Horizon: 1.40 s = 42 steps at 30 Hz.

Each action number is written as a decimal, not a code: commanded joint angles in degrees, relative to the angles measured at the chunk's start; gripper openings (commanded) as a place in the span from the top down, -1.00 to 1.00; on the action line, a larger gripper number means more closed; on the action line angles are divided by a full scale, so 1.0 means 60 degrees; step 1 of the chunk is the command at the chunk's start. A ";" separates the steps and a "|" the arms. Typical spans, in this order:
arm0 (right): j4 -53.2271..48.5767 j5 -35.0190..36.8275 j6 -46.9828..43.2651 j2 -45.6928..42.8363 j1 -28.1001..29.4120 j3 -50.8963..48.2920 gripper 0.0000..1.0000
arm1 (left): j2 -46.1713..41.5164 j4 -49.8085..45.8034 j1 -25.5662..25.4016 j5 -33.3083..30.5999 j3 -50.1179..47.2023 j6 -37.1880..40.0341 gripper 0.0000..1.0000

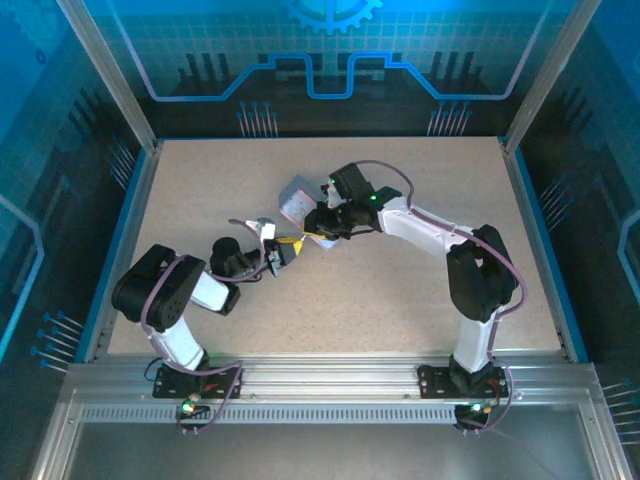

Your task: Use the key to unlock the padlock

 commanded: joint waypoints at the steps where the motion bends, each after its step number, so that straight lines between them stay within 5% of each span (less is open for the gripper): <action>1: 0.0490 -0.0315 0.0012 -0.0292 -0.0139 -0.0017 0.95 | 0.0059 0.0345 0.0128 0.0326 0.0117 -0.0065 1.00; 42: 0.1246 -0.1489 0.0124 -0.0304 -0.0140 -0.0360 1.00 | -0.0203 0.0345 0.0283 0.0865 0.0827 -0.1425 1.00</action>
